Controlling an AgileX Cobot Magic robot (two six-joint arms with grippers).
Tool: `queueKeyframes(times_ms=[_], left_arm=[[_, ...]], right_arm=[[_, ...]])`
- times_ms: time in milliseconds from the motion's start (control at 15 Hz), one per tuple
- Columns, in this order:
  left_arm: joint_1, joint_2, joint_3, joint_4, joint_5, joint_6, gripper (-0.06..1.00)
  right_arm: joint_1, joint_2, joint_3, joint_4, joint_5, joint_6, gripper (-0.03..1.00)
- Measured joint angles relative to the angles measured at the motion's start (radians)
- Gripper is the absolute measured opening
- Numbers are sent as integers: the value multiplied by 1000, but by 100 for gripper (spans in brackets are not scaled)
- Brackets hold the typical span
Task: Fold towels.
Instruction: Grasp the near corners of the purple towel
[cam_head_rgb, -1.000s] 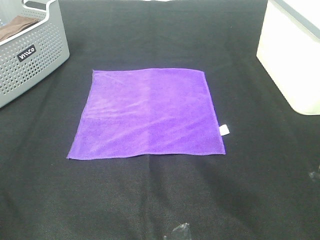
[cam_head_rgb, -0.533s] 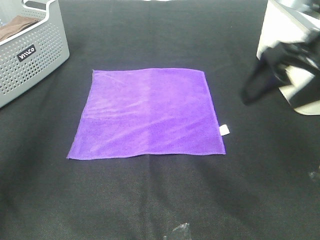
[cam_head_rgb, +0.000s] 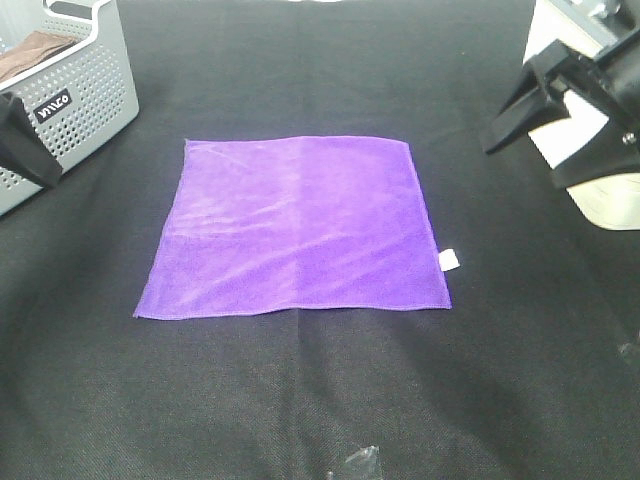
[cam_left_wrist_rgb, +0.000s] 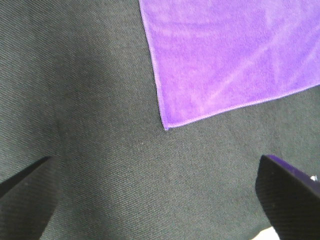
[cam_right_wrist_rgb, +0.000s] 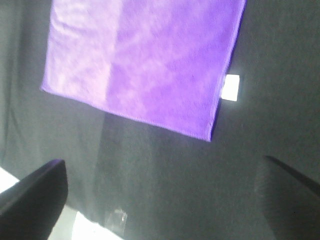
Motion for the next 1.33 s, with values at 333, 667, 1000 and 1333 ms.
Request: queueKeyframes(times_ms=[333,667,1000,1333], left_arm=[[0,175,0,-83,18,40,99],[-20,341,-30,-201,-10,152,99],[-74,496,-114,-205,-38,162,99],[-74,526,-129,-205,-29,163,99]], right_arm=[[0,80,-2,11,50,8,95],[0,255,-2,24,-19,-1,95],[16,350,-2,30,-110,-9,93],[22,419,-14,41,-155,-33,93]])
